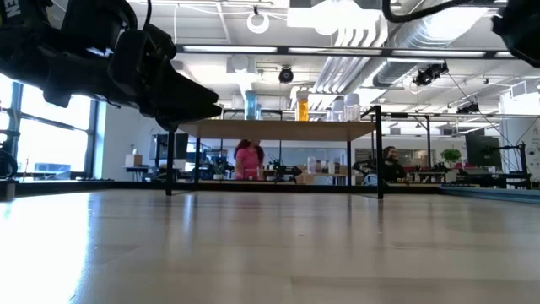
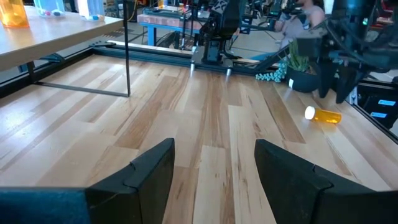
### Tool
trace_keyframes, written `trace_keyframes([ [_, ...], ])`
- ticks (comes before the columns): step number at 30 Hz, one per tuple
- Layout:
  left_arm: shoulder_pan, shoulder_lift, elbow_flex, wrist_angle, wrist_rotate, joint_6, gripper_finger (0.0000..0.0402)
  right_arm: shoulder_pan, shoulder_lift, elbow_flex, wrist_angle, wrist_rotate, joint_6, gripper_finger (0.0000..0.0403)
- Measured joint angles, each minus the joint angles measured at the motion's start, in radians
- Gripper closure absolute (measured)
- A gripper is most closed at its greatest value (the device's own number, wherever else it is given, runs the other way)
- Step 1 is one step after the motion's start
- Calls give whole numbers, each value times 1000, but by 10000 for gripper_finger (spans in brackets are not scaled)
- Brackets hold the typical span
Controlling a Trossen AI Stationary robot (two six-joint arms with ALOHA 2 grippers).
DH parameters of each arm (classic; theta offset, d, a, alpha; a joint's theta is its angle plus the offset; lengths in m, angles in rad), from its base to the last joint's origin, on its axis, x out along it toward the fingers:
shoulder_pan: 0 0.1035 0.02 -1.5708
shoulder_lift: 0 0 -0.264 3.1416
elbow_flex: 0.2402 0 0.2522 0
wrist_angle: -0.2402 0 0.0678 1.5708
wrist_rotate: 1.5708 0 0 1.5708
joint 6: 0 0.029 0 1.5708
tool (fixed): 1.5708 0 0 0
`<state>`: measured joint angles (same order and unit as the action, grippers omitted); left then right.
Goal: Pick and place medicine bottles onto shelf by color
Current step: Put the orange pill bottle on the shelf aligned with the other orange pill bottles
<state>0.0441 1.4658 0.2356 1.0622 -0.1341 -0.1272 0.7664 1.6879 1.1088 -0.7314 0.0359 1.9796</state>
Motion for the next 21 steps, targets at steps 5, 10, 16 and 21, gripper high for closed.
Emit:
trace_keyframes([
  [5,0,0,0,0,0,0,190,17,41,0,42,-33,32,237],
  [10,0,0,0,0,0,0,190,22,84,0,83,-33,29,237],
  [16,0,0,0,0,0,0,190,22,137,0,114,-63,13,237],
  [21,0,0,0,1,0,0,190,22,171,3,113,-72,23,237],
])
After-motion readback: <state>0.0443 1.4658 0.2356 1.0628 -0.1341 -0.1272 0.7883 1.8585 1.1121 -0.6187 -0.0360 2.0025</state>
